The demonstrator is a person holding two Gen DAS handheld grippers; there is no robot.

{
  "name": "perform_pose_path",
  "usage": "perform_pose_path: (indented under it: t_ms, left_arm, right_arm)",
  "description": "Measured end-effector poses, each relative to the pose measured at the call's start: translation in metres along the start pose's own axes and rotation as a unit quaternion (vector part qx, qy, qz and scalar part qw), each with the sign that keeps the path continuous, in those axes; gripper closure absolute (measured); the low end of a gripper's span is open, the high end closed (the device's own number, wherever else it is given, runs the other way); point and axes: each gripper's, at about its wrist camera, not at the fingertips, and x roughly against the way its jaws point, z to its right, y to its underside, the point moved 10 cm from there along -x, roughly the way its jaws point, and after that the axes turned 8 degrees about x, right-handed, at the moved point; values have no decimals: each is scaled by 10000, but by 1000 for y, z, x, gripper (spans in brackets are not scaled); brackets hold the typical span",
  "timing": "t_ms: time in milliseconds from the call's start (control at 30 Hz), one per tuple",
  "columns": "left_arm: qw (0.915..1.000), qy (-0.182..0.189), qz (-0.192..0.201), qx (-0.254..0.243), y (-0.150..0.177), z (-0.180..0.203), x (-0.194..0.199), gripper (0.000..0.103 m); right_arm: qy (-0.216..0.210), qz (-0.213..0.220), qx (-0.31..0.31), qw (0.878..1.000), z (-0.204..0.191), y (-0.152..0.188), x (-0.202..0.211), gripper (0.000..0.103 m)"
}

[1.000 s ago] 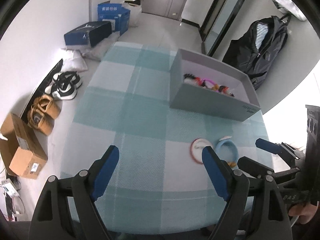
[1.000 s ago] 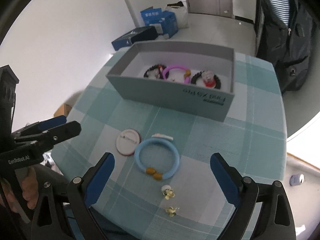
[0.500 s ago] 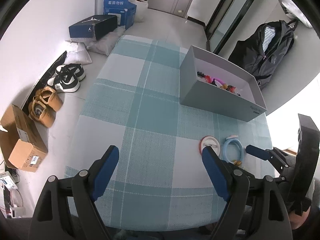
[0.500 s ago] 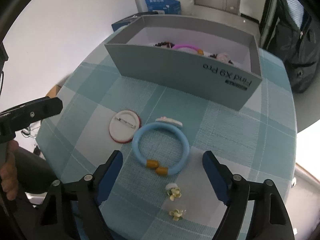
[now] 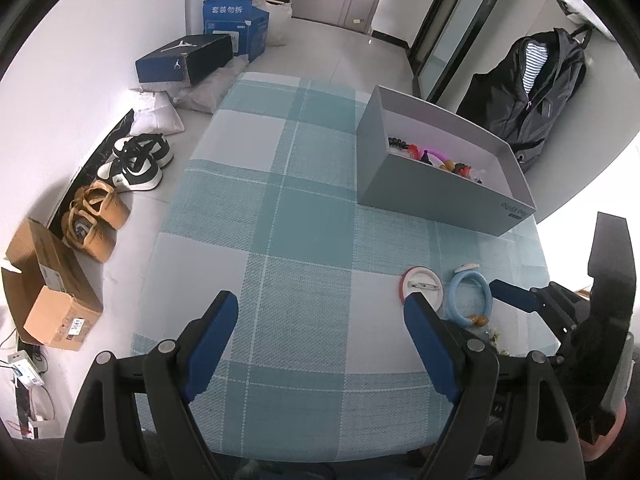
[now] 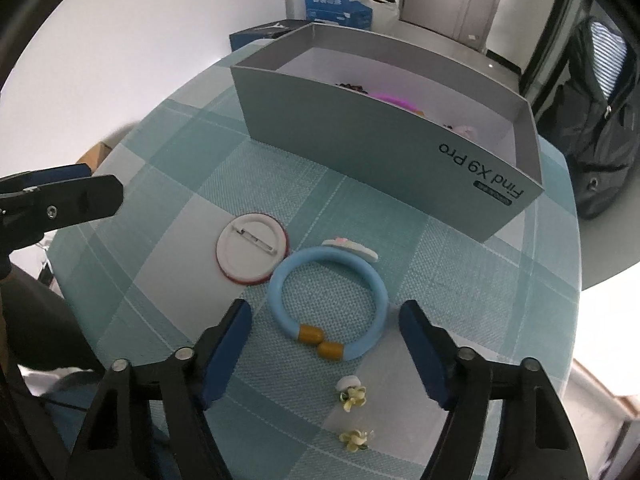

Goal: Organize jewelry
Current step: 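Grasp the light blue ring with orange beads with right gripper, then grasp the white round badge with left gripper while right gripper holds the blue ring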

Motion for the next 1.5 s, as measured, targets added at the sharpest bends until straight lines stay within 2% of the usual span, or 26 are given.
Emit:
perform_pose_path:
  t_ms: [33,400,600,933,1100,1200,1400,1500]
  left_arm:
    - [10000,-16,-7,-12,0,0,-1,21]
    - [10000,-73,-37,20,0,0,-4,21]
    - [9999,-65,-102,-14,3,0,-7,21]
    - [9989,18,-239,-408,13,31,-18,21]
    - [9979,-18,-314,-573,15,49,-26,21]
    - [9968,35,-495,-620,19,59,-35,21]
    - [9945,-438,-595,-738,22,56,-49,21]
    - [9944,-415,-550,-803,23,58,-47,23]
  right_arm:
    - [2,16,8,10000,0,-1,0,43]
    - [-123,47,-57,9999,4,4,6,45]
    - [-232,148,-333,9991,17,1,15,45]
    - [-453,468,-999,9929,52,-3,44,45]
    - [-518,593,-1342,9878,69,9,59,45]
    - [-497,692,-1477,9854,78,16,69,45]
    - [-474,784,-1641,9822,91,32,83,45]
    - [-476,813,-1692,9811,96,37,88,45]
